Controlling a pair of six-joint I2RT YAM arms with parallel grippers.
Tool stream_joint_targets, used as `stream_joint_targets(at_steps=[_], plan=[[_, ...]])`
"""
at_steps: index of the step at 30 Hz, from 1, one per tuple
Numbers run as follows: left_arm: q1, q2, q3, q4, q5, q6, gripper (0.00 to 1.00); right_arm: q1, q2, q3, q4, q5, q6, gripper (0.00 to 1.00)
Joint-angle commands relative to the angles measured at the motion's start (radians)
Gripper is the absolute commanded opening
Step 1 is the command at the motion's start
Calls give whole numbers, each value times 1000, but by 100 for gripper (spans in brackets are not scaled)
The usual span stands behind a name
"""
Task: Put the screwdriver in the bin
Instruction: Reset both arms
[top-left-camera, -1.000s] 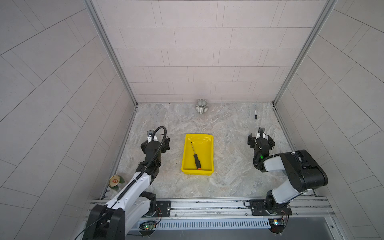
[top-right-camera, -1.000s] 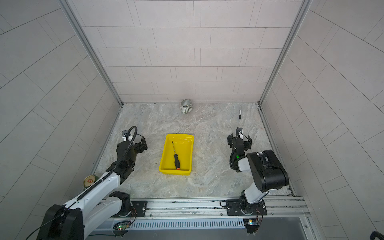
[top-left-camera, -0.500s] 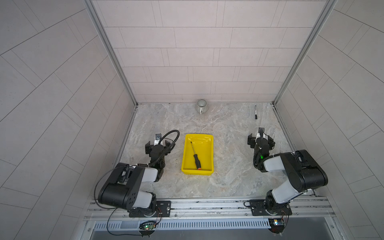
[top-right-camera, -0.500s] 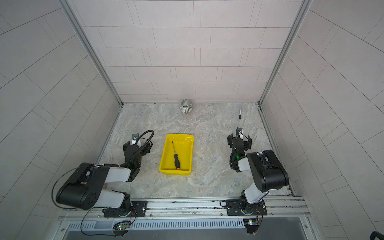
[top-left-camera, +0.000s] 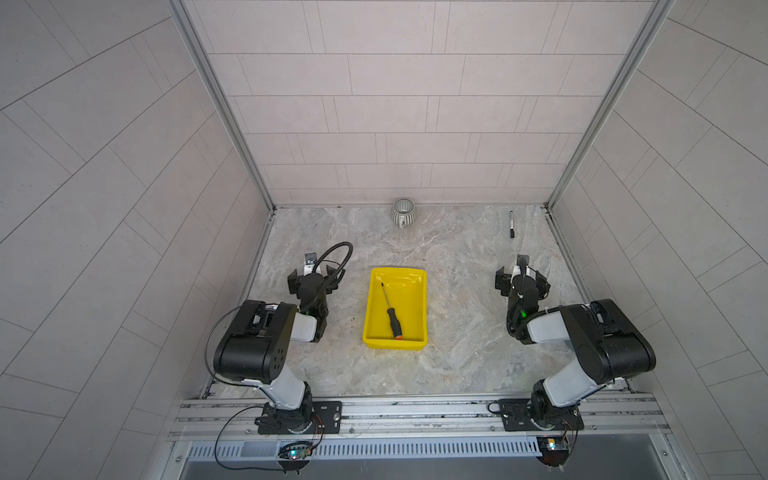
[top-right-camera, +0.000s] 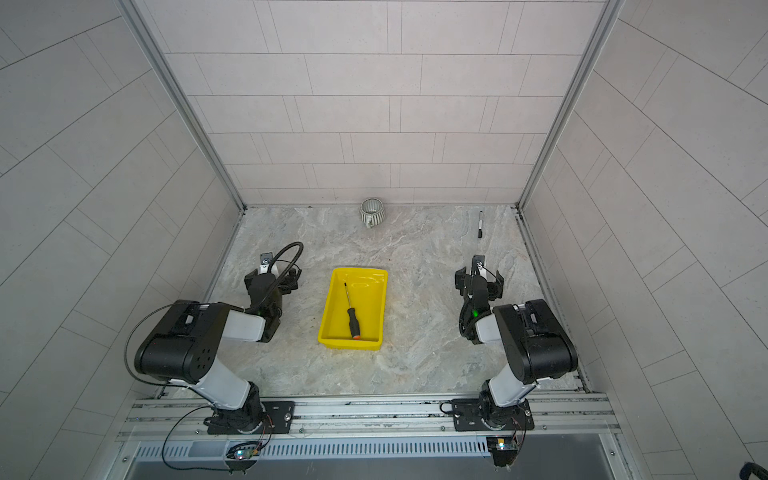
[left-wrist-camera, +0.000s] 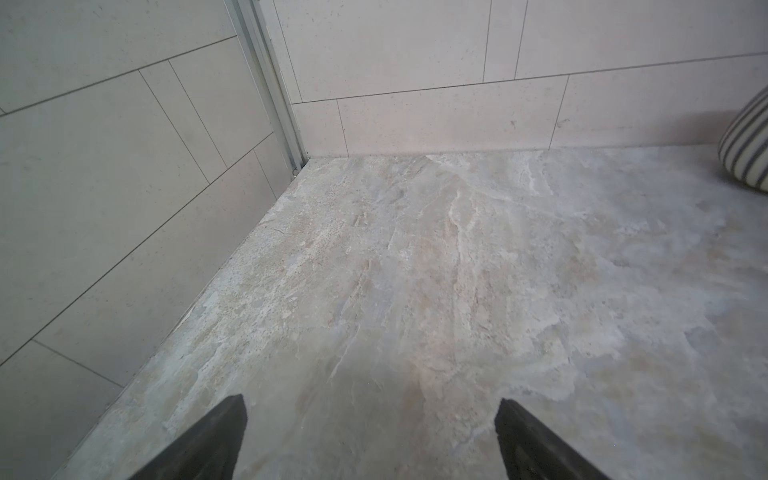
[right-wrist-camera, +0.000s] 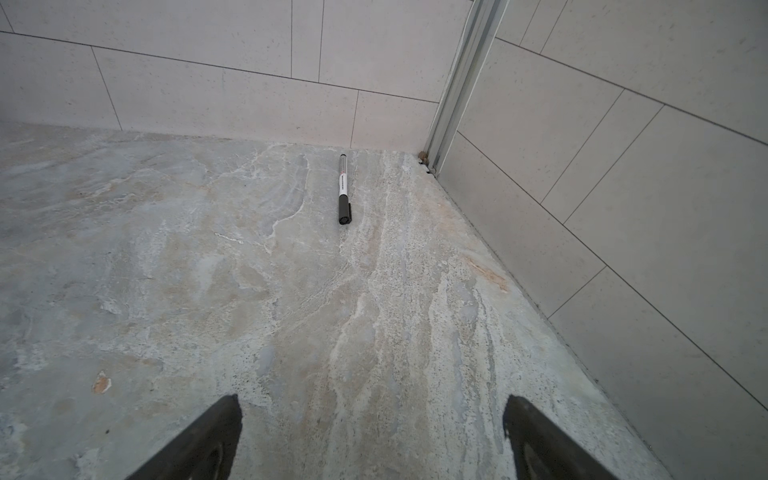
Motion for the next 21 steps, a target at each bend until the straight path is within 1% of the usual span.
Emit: stream_joint_targets(at_steps=[1, 21], plan=[[37, -16, 12, -99, 97, -55, 100, 2, 11, 8, 4, 3, -4, 99], [25, -22, 5, -88, 90, -41, 100, 2, 9, 6, 8, 3, -4, 99]])
